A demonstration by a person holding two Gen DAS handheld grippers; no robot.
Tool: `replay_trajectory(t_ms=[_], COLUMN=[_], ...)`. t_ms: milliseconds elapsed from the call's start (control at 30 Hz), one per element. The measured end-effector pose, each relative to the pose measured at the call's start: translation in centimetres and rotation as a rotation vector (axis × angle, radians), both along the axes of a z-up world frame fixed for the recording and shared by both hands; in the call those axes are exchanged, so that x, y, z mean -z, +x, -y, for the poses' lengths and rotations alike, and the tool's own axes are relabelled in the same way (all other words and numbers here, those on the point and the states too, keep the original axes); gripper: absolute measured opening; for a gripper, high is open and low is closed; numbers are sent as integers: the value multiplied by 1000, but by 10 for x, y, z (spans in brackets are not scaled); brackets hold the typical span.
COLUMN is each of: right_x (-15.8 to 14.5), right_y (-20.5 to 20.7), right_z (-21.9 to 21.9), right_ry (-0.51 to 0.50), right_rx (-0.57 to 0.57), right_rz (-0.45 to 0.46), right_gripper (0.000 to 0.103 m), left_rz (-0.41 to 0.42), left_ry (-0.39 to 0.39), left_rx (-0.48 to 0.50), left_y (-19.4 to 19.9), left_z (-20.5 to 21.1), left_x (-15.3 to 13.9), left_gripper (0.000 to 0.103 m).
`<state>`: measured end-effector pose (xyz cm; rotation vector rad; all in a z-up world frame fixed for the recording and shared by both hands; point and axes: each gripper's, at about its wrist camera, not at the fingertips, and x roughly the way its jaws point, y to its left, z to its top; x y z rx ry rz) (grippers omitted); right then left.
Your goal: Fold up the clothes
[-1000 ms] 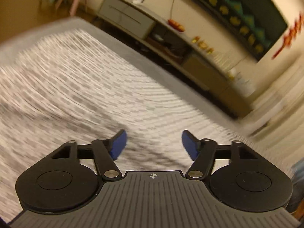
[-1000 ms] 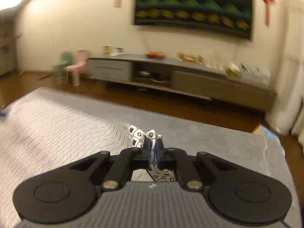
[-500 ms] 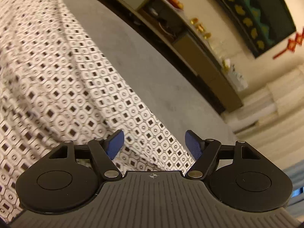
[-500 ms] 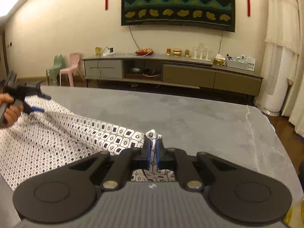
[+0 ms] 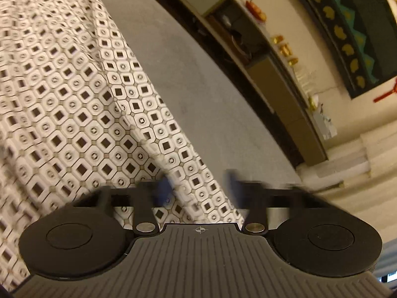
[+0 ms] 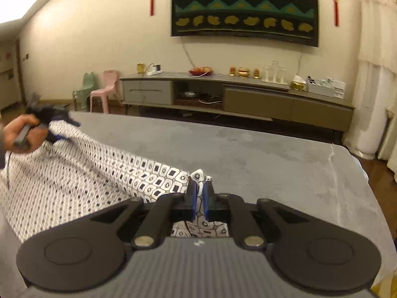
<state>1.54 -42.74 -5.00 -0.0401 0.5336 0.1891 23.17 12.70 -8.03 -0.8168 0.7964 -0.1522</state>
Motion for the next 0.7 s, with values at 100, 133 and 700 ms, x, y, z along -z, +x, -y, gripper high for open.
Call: replay_trajectory(t_ms=[100, 133, 700], right_x=[0, -4, -5], right_y=[0, -4, -70], right_z=[-3, -5, -19], right_ry=[-53, -79, -163], right_rx=[-11, -6, 168], right_rz=[2, 14, -354], right_gripper=[6, 6, 30], left_rz=[19, 25, 7], left_ry=[13, 17, 150], left_rx=[13, 17, 192], left_y=[0, 0, -191], left_z=[0, -1, -15], left_x=[-11, -14, 12], left_gripper=[0, 0, 0])
